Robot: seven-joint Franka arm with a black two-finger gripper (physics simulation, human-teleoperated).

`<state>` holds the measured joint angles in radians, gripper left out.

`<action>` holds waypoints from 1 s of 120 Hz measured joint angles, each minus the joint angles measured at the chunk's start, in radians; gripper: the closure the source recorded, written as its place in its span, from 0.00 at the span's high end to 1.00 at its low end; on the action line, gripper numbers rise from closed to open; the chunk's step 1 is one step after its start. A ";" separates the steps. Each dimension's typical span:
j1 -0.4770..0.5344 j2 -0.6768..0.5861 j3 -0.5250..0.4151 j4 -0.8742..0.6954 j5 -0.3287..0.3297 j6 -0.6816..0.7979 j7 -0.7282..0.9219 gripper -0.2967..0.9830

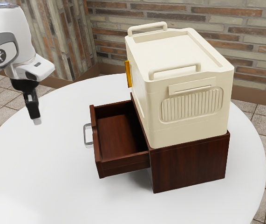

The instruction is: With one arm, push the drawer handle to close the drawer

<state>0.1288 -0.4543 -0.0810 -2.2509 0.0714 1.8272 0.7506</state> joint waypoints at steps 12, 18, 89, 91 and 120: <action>0.000 0.017 0.001 -0.057 -0.005 0.104 0.064 0.44; -0.003 0.034 0.001 -0.077 -0.006 0.153 0.092 0.37; -0.010 0.245 -0.054 -0.132 -0.097 0.501 0.291 0.16; -0.010 0.248 -0.055 -0.132 -0.099 0.506 0.294 0.16; -0.010 0.284 -0.085 -0.129 -0.130 0.571 0.329 0.15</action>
<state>0.1183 -0.1700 -0.1664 -2.3794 -0.0591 2.3983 1.0800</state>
